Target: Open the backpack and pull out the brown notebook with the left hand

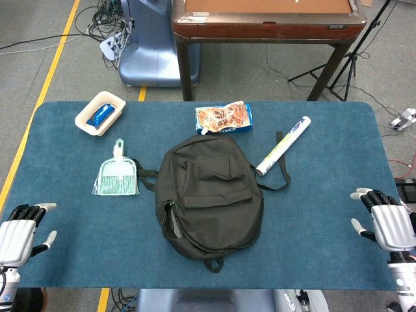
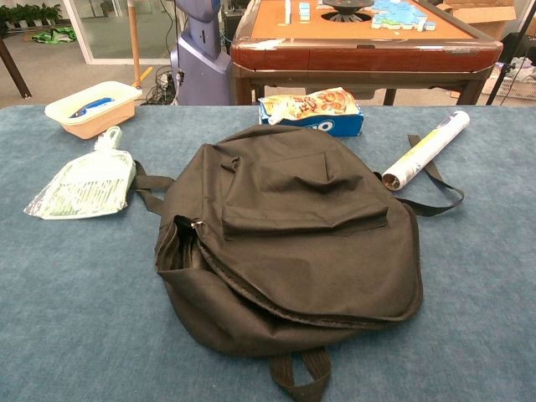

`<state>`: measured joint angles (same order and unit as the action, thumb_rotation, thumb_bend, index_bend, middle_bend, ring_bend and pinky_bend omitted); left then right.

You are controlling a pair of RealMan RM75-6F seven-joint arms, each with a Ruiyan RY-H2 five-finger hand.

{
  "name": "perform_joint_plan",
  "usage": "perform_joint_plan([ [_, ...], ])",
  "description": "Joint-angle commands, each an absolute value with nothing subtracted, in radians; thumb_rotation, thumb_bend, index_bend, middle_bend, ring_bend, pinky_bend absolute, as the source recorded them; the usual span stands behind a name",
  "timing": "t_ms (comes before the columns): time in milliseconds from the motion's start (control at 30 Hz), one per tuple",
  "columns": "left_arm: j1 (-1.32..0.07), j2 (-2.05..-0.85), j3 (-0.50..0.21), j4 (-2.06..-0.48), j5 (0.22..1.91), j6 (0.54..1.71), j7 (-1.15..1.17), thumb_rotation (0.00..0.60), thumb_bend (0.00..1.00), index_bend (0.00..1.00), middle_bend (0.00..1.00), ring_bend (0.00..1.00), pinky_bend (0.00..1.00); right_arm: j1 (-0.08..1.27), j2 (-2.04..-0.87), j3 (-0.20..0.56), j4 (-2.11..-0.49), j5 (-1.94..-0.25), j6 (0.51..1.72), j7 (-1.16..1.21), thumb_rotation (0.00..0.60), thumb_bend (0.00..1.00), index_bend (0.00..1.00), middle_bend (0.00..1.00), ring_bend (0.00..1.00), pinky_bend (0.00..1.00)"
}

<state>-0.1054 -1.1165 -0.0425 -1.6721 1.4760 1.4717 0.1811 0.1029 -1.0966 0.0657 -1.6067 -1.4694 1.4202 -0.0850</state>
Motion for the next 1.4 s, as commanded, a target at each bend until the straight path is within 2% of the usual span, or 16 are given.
perform_joint_plan([
  [33, -0.106, -1.118, -0.043, -1.67, 1.481, 1.474, 0.179, 0.6, 0.27, 0.27, 0.29, 0.27, 0.16, 0.107, -1.091, 0.064, -1.612, -1.478, 1.417, -0.083, 0.6, 0.24, 0.35, 0.28, 0.23, 0.35],
  [367, -0.106, -1.12, -0.045, -1.68, 1.498, 1.492, 0.189, 0.6, 0.27, 0.27, 0.29, 0.27, 0.16, 0.173, -1.052, 0.029, -1.662, -1.585, 1.336, -0.041, 0.6, 0.18, 0.35, 0.28, 0.23, 0.35],
  [633, -0.095, -1.112, -0.04, -1.696, 1.504, 1.506, 0.195, 0.6, 0.27, 0.27, 0.29, 0.27, 0.16, 0.324, -1.081, 0.014, -1.712, -1.665, 1.133, -0.042, 0.6, 0.13, 0.34, 0.28, 0.22, 0.34],
  [867, -0.086, -1.101, -0.037, -1.709, 1.507, 1.517, 0.2, 0.6, 0.27, 0.27, 0.29, 0.27, 0.16, 0.452, -1.185, 0.017, -1.732, -1.666, 0.957, -0.062, 0.6, 0.08, 0.08, 0.11, 0.03, 0.13],
  [967, -0.083, -1.098, -0.036, -1.71, 1.507, 1.521, 0.197, 0.6, 0.27, 0.27, 0.29, 0.27, 0.16, 0.488, -1.234, 0.023, -1.73, -1.646, 0.912, -0.073, 0.6, 0.06, 0.0, 0.03, 0.0, 0.05],
  [1133, -0.079, -1.096, -0.033, -1.709, 1.509, 1.522, 0.189, 0.6, 0.27, 0.27, 0.29, 0.27, 0.16, 0.523, -1.314, 0.033, -1.714, -1.618, 0.882, -0.089, 0.6, 0.04, 0.0, 0.0, 0.0, 0.0],
  [1400, -0.081, -1.099, -0.033, -1.696, 1.513, 1.515, 0.166, 0.6, 0.27, 0.27, 0.29, 0.27, 0.16, 0.566, -1.437, 0.044, -1.678, -1.573, 0.859, -0.139, 0.6, 0.03, 0.0, 0.0, 0.0, 0.0],
])
